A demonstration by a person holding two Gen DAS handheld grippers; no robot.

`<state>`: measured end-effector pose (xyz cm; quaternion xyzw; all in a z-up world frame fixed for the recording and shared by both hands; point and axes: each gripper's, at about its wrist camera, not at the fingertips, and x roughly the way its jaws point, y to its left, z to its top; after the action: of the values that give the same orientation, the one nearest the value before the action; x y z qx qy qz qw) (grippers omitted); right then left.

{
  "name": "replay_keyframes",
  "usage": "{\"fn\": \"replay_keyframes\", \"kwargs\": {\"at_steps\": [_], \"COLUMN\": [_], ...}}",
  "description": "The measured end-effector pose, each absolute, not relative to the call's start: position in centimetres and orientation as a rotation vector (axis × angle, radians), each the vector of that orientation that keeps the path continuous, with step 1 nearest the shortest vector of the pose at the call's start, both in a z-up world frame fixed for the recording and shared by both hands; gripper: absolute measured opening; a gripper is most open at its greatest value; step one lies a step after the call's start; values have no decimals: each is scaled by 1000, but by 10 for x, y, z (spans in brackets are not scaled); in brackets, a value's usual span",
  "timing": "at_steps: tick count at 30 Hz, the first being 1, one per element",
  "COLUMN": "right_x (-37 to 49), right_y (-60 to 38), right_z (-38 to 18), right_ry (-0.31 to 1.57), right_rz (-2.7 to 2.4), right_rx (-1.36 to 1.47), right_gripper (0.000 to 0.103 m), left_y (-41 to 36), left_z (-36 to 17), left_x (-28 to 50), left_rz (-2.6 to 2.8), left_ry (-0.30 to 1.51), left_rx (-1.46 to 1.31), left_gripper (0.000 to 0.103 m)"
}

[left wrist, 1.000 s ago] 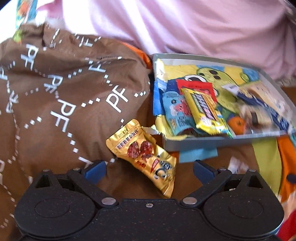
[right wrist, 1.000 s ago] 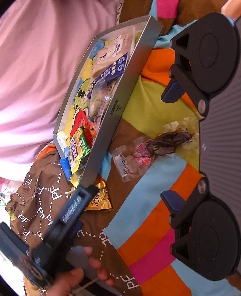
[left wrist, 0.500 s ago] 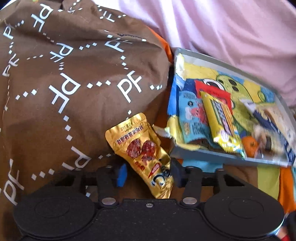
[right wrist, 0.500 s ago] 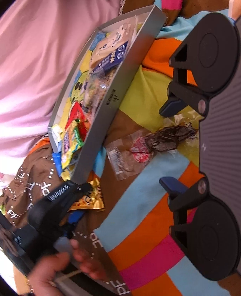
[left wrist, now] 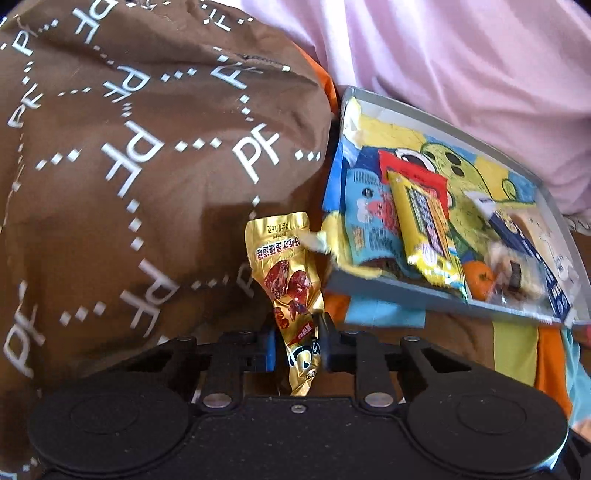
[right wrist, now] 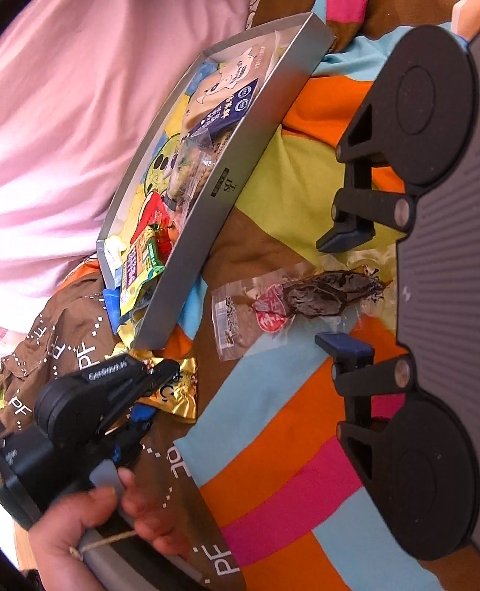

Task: Organize snacks
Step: 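Grasp the gold snack pouch with the left tool while the right tool grasps the clear-wrapped meat snack, then carry the gold pouch over the tray with the left tool while the right tool carries the meat snack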

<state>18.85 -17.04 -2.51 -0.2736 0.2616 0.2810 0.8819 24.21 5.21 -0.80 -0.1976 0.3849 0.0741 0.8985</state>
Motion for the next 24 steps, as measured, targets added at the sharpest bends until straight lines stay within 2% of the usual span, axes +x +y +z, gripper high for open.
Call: {"fn": "replay_keyframes", "kwargs": {"at_steps": [9, 16, 24], "right_x": [171, 153, 159], "right_y": [-175, -179, -176], "right_z": [-27, -23, -24], "right_ry": [596, 616, 665], "right_rz": [616, 652, 667], "right_rx": [-602, -602, -587], "right_gripper": [52, 52, 53], "left_y": [56, 29, -10], "left_z": [-4, 6, -6], "left_x": [219, 184, 169], "left_rz": [84, -151, -305], "left_ry": [811, 757, 757], "left_rx": [-342, 56, 258], "left_gripper": [24, 21, 25]}}
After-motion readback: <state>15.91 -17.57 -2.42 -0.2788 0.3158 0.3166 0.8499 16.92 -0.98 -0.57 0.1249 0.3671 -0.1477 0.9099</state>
